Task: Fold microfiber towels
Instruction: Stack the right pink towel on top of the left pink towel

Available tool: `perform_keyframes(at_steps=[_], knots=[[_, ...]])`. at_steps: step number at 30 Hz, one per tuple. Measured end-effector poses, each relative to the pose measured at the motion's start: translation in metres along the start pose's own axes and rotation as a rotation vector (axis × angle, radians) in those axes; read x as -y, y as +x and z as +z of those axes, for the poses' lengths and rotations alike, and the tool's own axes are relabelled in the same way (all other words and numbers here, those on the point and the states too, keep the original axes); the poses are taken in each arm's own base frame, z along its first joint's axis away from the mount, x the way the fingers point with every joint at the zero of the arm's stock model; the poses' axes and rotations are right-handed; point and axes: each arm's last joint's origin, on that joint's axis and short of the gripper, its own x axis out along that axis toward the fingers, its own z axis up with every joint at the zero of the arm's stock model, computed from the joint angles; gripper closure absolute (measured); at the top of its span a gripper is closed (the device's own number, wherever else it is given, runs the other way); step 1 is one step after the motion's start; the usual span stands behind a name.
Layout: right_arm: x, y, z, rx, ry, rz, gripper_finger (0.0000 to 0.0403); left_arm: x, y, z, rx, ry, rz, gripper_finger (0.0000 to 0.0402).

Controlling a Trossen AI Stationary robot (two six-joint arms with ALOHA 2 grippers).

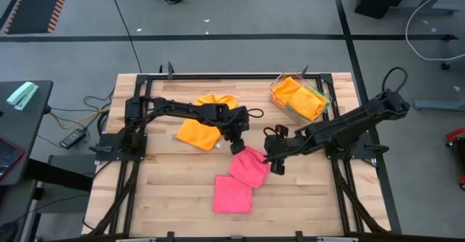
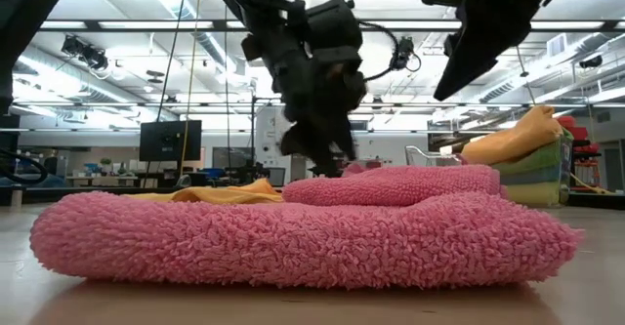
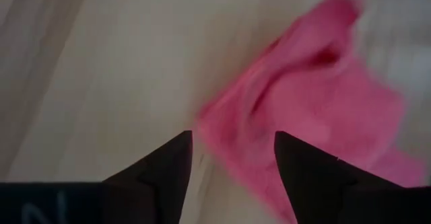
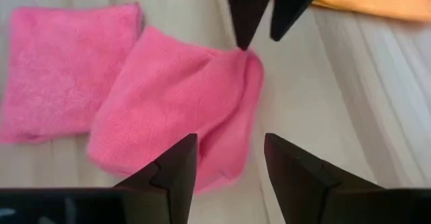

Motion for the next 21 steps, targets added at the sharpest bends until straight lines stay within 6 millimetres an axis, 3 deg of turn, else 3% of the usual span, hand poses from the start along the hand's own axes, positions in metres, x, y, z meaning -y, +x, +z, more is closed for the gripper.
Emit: perform_keyframes(at_steps=[7, 13, 17, 21], knots=[[-0.008, 0.001, -0.001, 0.017, -0.013, 0.024, 0.0226, 0.004, 0.03, -0.01, -0.026, -0.05, 0.047, 0.0173], [-0.009, 0.0, 0.002, 0.045, -0.006, 0.034, 0.0226, 0.007, 0.045, -0.018, -0.057, -0.082, 0.08, 0.0197], [-0.009, -0.001, 0.001, 0.043, 0.0, 0.039, 0.0226, 0.007, 0.052, -0.021, -0.054, -0.062, 0.131, 0.0241], [-0.011, -0.002, 0.0, 0.035, 0.001, 0.053, 0.0226, 0.005, 0.052, -0.019, -0.049, -0.064, 0.114, 0.0339]])
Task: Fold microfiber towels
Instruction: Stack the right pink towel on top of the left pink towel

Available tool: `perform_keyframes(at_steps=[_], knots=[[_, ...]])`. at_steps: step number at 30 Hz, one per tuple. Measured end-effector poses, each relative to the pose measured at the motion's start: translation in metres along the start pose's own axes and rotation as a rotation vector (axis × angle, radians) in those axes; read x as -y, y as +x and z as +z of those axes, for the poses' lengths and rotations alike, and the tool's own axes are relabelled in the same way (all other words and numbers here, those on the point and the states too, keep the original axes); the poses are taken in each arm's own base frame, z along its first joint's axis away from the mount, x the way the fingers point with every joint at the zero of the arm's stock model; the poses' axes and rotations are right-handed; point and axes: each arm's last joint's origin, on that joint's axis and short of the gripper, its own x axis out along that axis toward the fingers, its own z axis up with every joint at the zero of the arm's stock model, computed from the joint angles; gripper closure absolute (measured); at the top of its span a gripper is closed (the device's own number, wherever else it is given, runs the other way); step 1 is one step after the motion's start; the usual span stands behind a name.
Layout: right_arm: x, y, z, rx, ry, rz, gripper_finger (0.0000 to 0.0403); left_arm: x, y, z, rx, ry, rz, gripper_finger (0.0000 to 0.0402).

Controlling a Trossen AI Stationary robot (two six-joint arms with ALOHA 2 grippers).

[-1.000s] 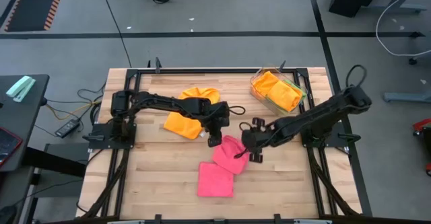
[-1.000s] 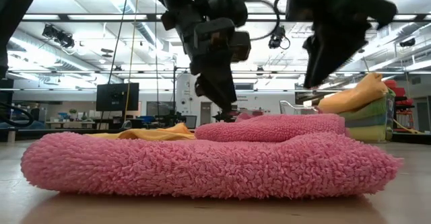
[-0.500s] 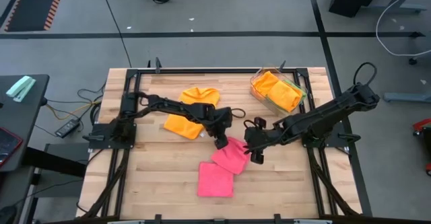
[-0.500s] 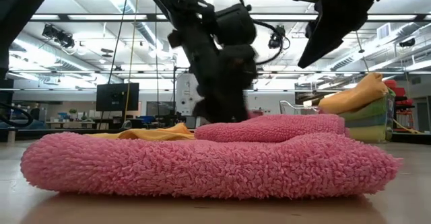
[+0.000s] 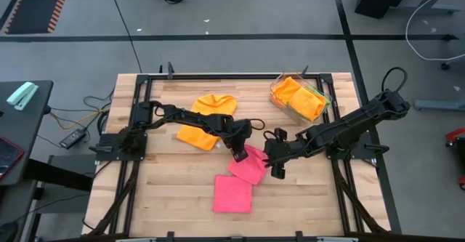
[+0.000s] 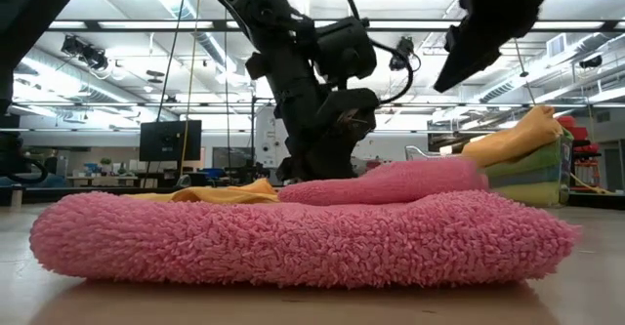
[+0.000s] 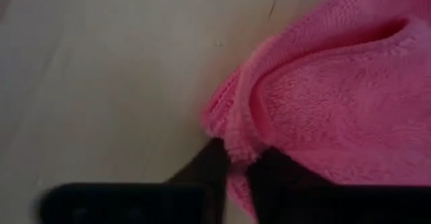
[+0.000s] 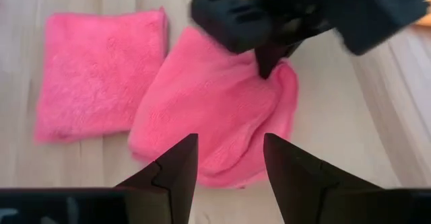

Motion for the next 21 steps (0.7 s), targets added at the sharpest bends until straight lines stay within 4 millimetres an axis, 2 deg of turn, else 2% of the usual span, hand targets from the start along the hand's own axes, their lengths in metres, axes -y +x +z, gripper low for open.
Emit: perform_keyframes(at_steps=[2, 4, 6, 9, 16, 21], knots=[[-0.003, -0.001, -0.002, -0.01, -0.012, 0.007, 0.0226, -0.002, -0.004, 0.003, -0.003, -0.009, -0.044, 0.0383], [-0.005, -0.002, -0.004, -0.012, -0.021, 0.012, 0.0226, -0.001, -0.011, 0.004, 0.002, -0.019, -0.068, 0.0385], [-0.005, -0.005, -0.006, -0.028, -0.032, 0.009, 0.0226, 0.005, -0.026, 0.008, 0.012, -0.025, -0.105, 0.0387], [-0.004, -0.012, -0.008, -0.034, -0.034, 0.009, 0.0226, 0.023, -0.053, 0.016, 0.01, -0.016, -0.182, 0.0393], [0.006, -0.04, -0.008, 0.03, -0.028, -0.028, 0.0226, 0.075, -0.096, 0.028, 0.004, -0.036, -0.232, 0.0394], [0.015, -0.059, -0.008, 0.091, -0.055, -0.077, 0.0226, 0.101, -0.104, 0.025, -0.001, -0.125, -0.269, 0.0394]])
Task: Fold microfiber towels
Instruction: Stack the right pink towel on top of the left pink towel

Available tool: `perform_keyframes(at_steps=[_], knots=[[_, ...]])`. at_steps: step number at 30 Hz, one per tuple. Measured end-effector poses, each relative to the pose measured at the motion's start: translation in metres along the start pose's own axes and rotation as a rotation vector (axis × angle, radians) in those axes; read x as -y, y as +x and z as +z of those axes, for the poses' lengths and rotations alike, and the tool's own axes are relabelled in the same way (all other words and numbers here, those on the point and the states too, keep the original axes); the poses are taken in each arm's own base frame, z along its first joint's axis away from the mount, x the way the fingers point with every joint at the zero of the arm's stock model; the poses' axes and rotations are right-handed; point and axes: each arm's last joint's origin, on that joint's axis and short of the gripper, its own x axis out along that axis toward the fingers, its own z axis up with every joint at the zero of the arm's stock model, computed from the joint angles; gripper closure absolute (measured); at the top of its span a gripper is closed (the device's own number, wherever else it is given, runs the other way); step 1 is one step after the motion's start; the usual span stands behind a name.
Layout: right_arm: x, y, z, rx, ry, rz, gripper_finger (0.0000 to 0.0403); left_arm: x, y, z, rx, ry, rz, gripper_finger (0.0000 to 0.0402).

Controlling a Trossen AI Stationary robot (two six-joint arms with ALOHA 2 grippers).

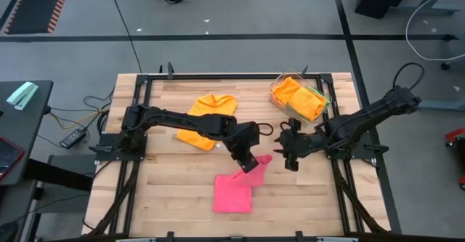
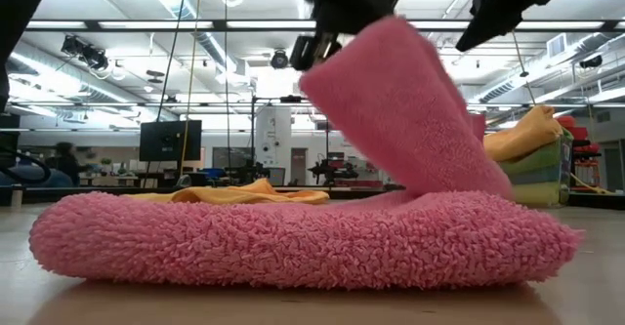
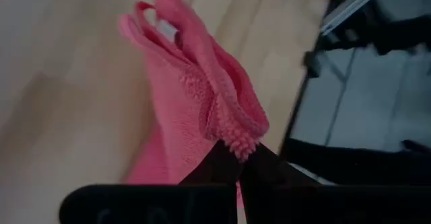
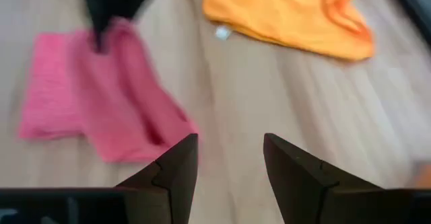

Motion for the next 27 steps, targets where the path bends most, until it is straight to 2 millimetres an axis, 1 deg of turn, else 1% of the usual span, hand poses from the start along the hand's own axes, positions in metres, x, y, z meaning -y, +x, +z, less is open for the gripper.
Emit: perform_keyframes(at_steps=[2, 6, 10, 14, 17, 20, 23, 27], knots=[[0.004, -0.006, -0.001, 0.006, -0.011, -0.024, 0.0226, 0.011, 0.002, -0.005, 0.003, -0.028, -0.023, 0.0394], [0.011, -0.015, -0.003, 0.023, -0.013, -0.055, 0.0226, 0.033, 0.011, -0.022, -0.012, -0.045, -0.069, 0.0394], [0.012, -0.018, -0.003, 0.03, -0.018, -0.057, 0.0226, 0.055, 0.017, -0.033, 0.003, -0.075, -0.15, 0.0394], [0.012, -0.017, -0.003, 0.028, -0.014, -0.055, 0.0226, 0.07, 0.02, -0.04, 0.045, -0.111, -0.195, 0.0394], [0.011, -0.016, -0.003, 0.025, -0.003, -0.052, 0.0226, 0.077, 0.023, -0.047, 0.063, -0.133, -0.188, 0.0394], [0.011, -0.016, -0.003, 0.03, 0.019, -0.046, 0.0226, 0.082, 0.021, -0.06, 0.053, -0.126, -0.137, 0.0394], [0.009, -0.017, -0.002, 0.039, 0.024, -0.037, 0.0226, 0.08, 0.024, -0.075, -0.006, -0.121, -0.046, 0.0394], [0.005, -0.018, -0.002, 0.05, 0.032, -0.021, 0.0226, 0.078, 0.027, -0.086, -0.046, -0.105, 0.009, 0.0394]])
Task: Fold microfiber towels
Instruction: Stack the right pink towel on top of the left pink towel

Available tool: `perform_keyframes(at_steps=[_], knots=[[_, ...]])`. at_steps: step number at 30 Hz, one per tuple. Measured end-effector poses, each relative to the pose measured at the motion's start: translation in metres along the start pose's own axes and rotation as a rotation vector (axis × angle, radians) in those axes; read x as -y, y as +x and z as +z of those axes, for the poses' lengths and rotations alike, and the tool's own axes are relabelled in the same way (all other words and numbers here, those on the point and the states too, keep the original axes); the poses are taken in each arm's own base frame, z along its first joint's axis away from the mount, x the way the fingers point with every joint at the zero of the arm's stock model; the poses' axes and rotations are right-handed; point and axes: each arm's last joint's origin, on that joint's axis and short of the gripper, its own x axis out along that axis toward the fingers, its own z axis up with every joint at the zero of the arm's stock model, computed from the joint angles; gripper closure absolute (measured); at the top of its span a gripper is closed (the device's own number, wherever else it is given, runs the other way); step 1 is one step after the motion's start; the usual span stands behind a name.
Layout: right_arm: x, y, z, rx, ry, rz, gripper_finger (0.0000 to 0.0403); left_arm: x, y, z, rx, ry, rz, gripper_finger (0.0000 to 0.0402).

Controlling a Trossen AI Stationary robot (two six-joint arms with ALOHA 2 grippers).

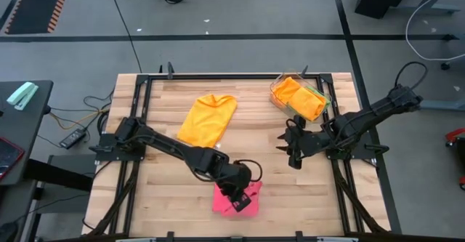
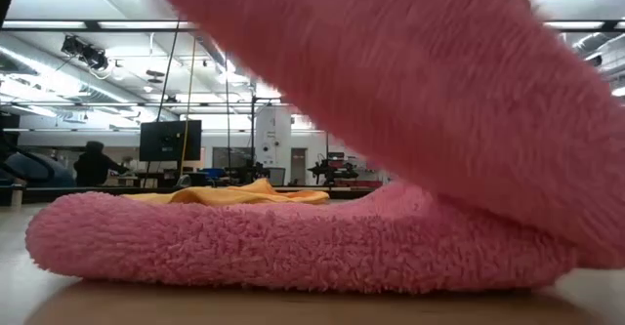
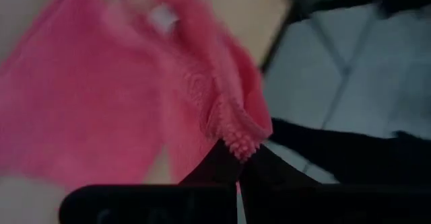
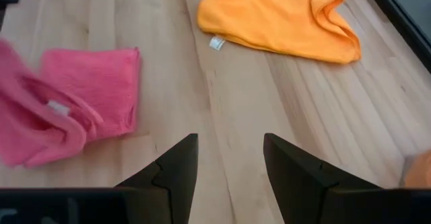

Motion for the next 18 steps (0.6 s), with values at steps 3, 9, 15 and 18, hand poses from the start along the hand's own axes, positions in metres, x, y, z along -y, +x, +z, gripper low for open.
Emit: perform_keyframes(at_steps=[3, 9, 15, 18], knots=[[-0.003, -0.002, -0.001, 0.008, 0.0, 0.013, 0.0226, -0.009, 0.0, -0.006, -0.01, -0.005, 0.119, 0.0394], [-0.01, -0.001, -0.002, 0.01, 0.012, 0.032, 0.0226, -0.018, -0.004, -0.017, -0.048, 0.053, 0.264, 0.0394], [-0.015, 0.005, 0.0, 0.019, 0.018, 0.035, 0.0226, -0.031, 0.004, -0.028, -0.088, 0.137, 0.444, 0.0378], [-0.018, 0.008, 0.001, 0.024, 0.021, 0.042, 0.0226, -0.037, 0.016, -0.031, -0.084, 0.174, 0.447, 0.0375]])
